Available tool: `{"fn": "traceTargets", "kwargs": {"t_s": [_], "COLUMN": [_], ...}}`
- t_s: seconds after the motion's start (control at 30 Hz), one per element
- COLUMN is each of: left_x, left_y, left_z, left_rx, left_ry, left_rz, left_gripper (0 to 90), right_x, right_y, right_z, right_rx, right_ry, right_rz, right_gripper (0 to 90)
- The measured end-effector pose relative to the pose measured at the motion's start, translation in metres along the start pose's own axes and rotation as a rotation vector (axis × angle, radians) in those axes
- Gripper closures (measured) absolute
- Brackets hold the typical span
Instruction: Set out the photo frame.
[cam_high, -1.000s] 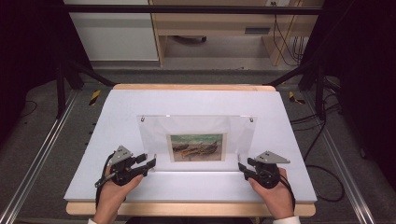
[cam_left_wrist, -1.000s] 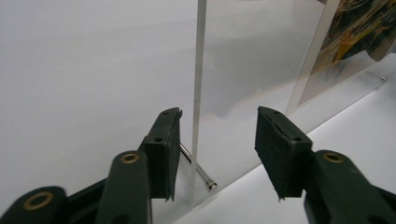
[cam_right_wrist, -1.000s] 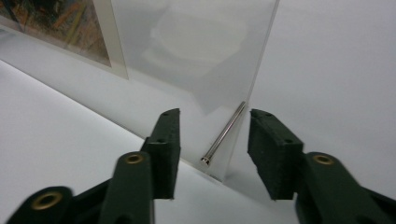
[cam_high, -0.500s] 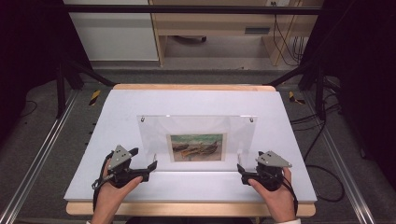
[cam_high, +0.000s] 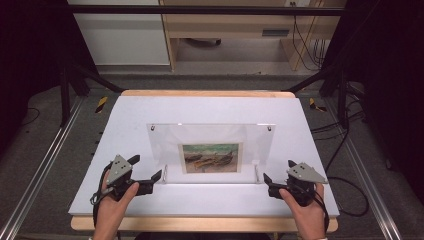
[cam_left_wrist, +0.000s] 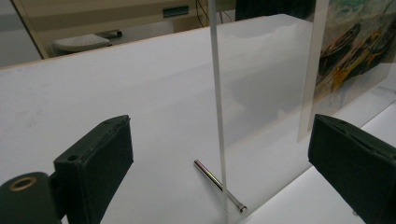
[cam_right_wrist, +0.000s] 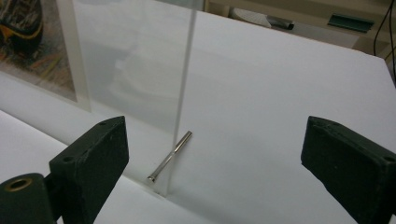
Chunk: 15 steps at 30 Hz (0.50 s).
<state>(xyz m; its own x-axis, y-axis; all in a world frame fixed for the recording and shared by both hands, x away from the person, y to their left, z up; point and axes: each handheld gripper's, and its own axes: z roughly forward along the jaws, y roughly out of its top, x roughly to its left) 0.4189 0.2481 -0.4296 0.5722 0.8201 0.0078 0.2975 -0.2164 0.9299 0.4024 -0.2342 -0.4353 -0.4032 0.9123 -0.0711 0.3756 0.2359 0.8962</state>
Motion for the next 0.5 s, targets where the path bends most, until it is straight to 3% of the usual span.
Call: {"fn": "traceTargets", "kwargs": {"t_s": [0.5], "left_x": [0.014], "left_y": [0.0], "left_z": [-0.012], "left_rx": [-0.02], "left_ry": [0.05], "left_rz": [0.011], "left_gripper": [6.1], "right_x": [-0.017], "right_y": [-0.005], "right_z": [-0.011], "right_rx": [-0.014], "right_ry": [-0.045], "right_rz": [0.043], "right_gripper": [7.9]}}
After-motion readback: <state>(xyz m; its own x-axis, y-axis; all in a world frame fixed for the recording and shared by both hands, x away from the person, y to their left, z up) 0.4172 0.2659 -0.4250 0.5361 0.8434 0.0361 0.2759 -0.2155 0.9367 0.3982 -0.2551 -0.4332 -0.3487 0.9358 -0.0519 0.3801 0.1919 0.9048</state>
